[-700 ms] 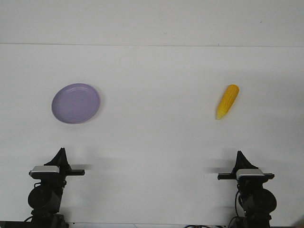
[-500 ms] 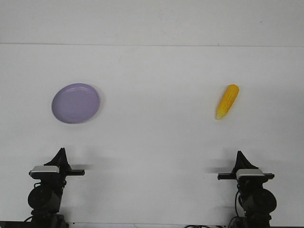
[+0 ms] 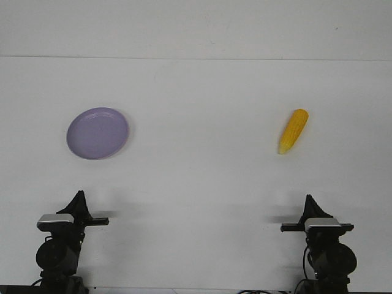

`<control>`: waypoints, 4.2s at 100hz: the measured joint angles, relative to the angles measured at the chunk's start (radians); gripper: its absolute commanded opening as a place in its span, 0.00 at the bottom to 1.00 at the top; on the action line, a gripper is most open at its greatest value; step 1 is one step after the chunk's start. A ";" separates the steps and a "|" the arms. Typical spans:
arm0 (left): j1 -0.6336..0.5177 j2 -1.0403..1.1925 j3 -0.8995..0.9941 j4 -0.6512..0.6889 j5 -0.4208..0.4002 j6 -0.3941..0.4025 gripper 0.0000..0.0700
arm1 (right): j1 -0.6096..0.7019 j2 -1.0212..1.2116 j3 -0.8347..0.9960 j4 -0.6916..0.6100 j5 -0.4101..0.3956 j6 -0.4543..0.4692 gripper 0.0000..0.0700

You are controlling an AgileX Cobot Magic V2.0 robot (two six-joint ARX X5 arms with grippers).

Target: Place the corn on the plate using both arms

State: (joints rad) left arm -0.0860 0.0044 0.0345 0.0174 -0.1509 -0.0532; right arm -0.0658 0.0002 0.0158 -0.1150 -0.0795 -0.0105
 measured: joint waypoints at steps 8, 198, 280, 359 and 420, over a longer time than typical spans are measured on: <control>0.000 0.000 0.000 0.003 0.000 -0.041 0.02 | 0.000 0.000 0.000 0.000 0.000 0.000 0.02; 0.364 1.865 1.285 -0.307 0.239 -0.068 0.01 | 0.000 0.000 0.000 0.000 0.000 0.000 0.02; 0.084 1.142 1.098 -0.495 0.541 -0.111 0.01 | 0.000 0.000 0.000 0.000 0.000 0.000 0.02; -0.468 1.267 0.624 -0.162 0.307 -0.301 0.04 | 0.000 0.000 0.000 0.000 0.000 0.000 0.02; -0.447 1.027 0.626 -0.078 0.245 -0.252 0.75 | 0.000 0.000 0.000 0.000 0.000 0.000 0.02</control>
State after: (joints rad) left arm -0.5331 1.0309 0.6601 -0.0608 0.0937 -0.3050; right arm -0.0658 0.0002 0.0158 -0.1150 -0.0795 -0.0105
